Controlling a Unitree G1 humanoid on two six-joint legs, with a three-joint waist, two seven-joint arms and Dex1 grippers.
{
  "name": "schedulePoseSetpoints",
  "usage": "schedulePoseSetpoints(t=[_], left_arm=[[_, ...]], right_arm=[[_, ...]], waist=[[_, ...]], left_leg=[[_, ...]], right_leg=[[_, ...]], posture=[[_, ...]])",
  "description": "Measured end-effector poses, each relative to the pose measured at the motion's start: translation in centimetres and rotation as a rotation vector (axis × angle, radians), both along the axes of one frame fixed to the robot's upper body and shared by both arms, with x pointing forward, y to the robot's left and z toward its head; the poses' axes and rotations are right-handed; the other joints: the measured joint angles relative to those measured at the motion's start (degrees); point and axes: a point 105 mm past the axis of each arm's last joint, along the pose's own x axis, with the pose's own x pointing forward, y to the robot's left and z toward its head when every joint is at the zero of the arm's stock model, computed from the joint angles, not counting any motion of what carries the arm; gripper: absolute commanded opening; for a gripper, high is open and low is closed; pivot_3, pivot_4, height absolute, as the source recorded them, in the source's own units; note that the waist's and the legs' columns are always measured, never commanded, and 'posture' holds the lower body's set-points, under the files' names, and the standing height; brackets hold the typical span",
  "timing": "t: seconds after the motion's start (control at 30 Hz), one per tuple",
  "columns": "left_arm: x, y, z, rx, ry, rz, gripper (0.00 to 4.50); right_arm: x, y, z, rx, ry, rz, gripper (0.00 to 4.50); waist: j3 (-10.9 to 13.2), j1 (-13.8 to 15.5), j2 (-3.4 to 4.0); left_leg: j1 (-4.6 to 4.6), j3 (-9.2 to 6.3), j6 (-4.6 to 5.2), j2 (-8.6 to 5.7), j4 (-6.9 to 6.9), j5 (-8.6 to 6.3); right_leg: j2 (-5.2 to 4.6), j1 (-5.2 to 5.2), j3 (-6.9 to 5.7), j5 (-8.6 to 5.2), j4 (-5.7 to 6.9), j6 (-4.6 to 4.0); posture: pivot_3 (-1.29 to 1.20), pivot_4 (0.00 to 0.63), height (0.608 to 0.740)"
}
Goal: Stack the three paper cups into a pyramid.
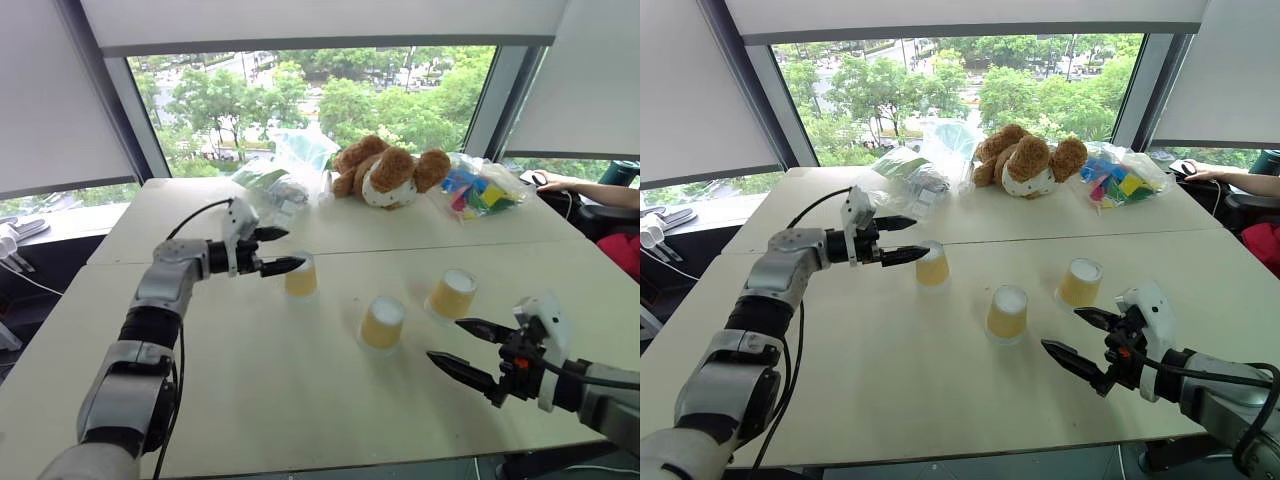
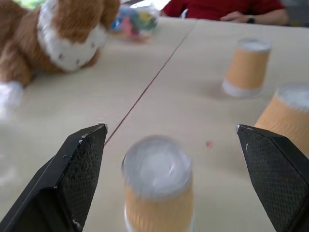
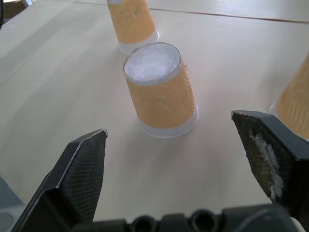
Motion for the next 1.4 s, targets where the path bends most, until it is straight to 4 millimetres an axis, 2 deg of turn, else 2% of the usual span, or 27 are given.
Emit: schedulePoseSetpoints(t=[0.13,0.43,0.6,0.7,0.93,1.03,1.13,1.3,1.4], left_arm=[[0.0,0.5,-0.6,0.019,-0.001,0.029,4.41],[0.4,-1.0,-4.3,0.049,0.069,-0.002,4.41],[1.4,-2.5,-3.9,0.053,0.047,-0.015,4.41],[1.6,-3.4,-4.0,0.051,0.046,-0.032,4.41],[1.8,-3.9,-4.4,0.050,0.056,-0.037,4.41],[1.8,-4.3,-4.4,0.041,0.051,-0.039,3.54],[1.9,-4.4,-4.1,0.032,0.044,-0.039,2.18],[1.8,-4.5,-4.1,0.031,0.049,-0.047,2.11],[0.9,-4.7,-3.4,0.026,0.039,-0.121,2.11]], right_arm=[[0.0,0.1,-0.1,0.004,0.005,0.007,4.50],[0.3,0.5,0.3,0.008,-0.011,0.030,4.50],[0.6,0.2,0.4,0.021,-0.025,-0.011,4.50],[0.8,-0.8,1.1,0.054,-0.068,-0.089,4.50],[0.5,-1.4,1.2,0.059,-0.066,-0.127,4.50],[0.4,-1.4,1.1,0.055,-0.067,-0.129,4.50],[0.3,-1.3,1.2,0.053,-0.070,-0.128,4.50],[0.3,-1.3,1.2,0.053,-0.072,-0.127,4.50],[0.2,-1.3,1.1,0.052,-0.067,-0.121,4.50]], waist=[[0.0,0.0,-0.01],[0.0,-0.1,-0.03],[0.0,-0.1,-0.07],[0.0,-0.1,-0.07],[0.0,-0.2,-0.08],[0.0,-0.1,-0.08],[0.0,-0.2,-0.08],[0.0,-0.2,-0.08],[0.0,-0.3,-0.08]], left_leg=[[0.00,0.01,0.00,0.00,0.00,0.00],[-0.01,0.03,0.00,0.00,0.00,0.00],[-0.01,0.06,0.00,-0.01,0.02,0.00],[-0.01,0.07,0.00,-0.01,0.01,0.00],[-0.01,0.06,0.00,-0.01,0.02,0.00],[-0.01,0.06,0.00,-0.01,0.02,0.00],[-0.01,0.06,0.00,-0.01,0.02,0.00],[-0.01,0.06,0.00,-0.01,0.02,0.00],[-0.02,0.06,0.00,-0.01,0.02,0.00]], right_leg=[[-0.01,0.01,0.00,0.00,0.00,0.00],[-0.02,0.00,0.00,0.00,0.02,0.00],[-0.04,-0.01,-0.01,0.00,0.03,0.00],[-0.04,-0.02,0.00,0.00,0.06,0.00],[-0.04,-0.02,0.00,0.00,0.08,0.00],[-0.03,-0.02,-0.01,0.00,0.08,0.00],[-0.03,-0.02,0.00,0.00,0.08,0.00],[-0.03,-0.02,0.00,0.00,0.09,0.00],[-0.03,-0.04,0.00,0.00,0.10,0.00]], posture=[[0.00,0.150,0.740],[0.00,0.150,0.740],[0.00,0.150,0.740],[0.00,0.150,0.740],[0.00,0.150,0.740],[0.00,0.150,0.740],[0.00,0.150,0.740],[0.00,0.150,0.740],[0.00,0.150,0.740]])
